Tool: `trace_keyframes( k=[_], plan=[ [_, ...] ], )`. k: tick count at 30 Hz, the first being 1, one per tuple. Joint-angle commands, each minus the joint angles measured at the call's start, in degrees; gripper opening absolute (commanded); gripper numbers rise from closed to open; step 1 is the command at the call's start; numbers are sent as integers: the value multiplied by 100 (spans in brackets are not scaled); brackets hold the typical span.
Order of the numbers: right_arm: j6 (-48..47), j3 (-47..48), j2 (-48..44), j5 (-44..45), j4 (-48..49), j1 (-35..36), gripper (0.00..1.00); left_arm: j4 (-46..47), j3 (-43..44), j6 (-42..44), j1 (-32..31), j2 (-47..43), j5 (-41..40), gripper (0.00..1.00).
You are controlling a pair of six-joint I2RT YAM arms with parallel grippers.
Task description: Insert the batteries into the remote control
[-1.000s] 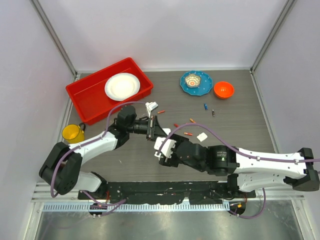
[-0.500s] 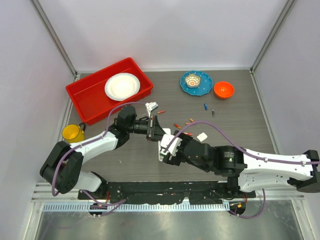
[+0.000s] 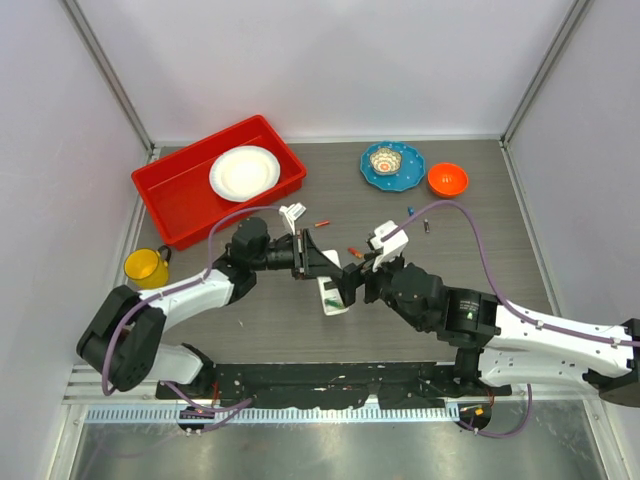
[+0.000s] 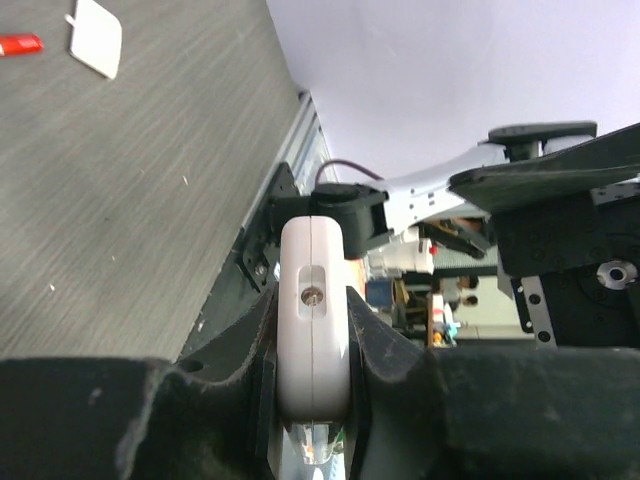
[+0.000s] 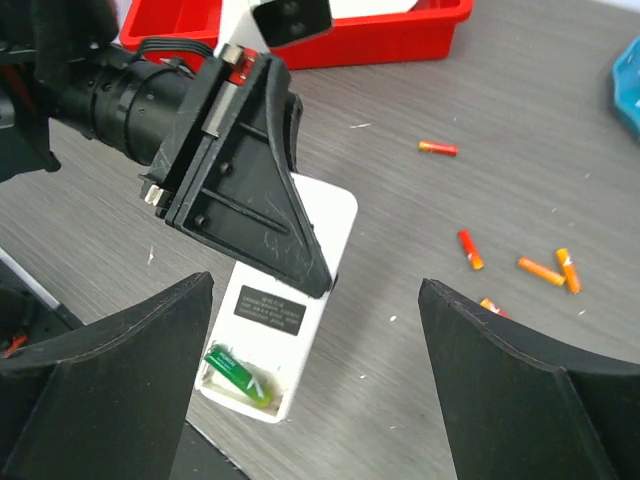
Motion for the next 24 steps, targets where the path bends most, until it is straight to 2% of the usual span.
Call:
trace_keyframes(
  k=[1,5,11,24],
  plan=[
    [1273,-136,-100,-140,236,-200,89,242,-96,206,-10,-401,-708,0],
    [1564,-197,76,-571,77,-297,89,443,-263,180,-2,-498,-1174,0],
    [1924,-338,103,-1108,121,-472,89,988,-466,-66,-2,-419,-1448,0],
    [2302,-566,147,-1179,182,-631,89,1587,-554,-313,16,-401,-1738,0]
  ],
)
